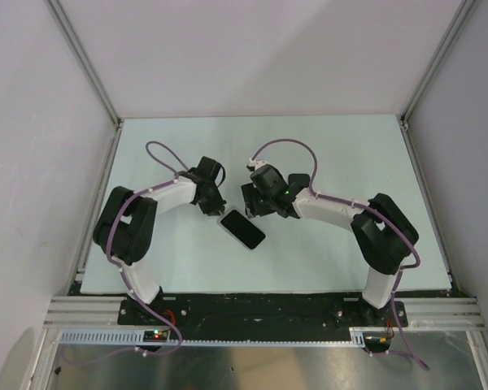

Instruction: Put the phone into the phone case

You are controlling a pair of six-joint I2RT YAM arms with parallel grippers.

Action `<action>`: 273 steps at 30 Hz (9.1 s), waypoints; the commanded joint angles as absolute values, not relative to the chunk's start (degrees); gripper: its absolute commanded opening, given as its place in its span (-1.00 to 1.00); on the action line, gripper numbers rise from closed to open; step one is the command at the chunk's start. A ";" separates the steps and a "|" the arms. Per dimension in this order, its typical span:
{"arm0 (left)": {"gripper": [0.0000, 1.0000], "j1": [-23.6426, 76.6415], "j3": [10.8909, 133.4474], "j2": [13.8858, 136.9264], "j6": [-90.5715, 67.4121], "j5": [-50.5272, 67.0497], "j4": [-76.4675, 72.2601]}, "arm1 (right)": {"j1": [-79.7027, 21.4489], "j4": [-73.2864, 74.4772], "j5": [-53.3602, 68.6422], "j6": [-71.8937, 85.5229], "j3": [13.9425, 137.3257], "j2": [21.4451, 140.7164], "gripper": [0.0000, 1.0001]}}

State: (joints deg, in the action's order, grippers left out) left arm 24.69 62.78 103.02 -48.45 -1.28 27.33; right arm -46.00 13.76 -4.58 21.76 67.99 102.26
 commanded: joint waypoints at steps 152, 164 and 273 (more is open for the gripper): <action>-0.75 29.63 51.47 95.15 -49.15 2.69 20.27 | -51.65 20.51 -8.92 47.61 49.61 86.34 -0.45; -0.77 30.13 50.99 95.23 -49.48 2.92 19.90 | -51.97 19.57 -9.50 49.04 47.49 85.77 -0.43; -0.78 42.22 41.88 88.23 -64.42 0.68 15.83 | -56.99 25.92 -17.05 49.03 55.65 95.07 0.07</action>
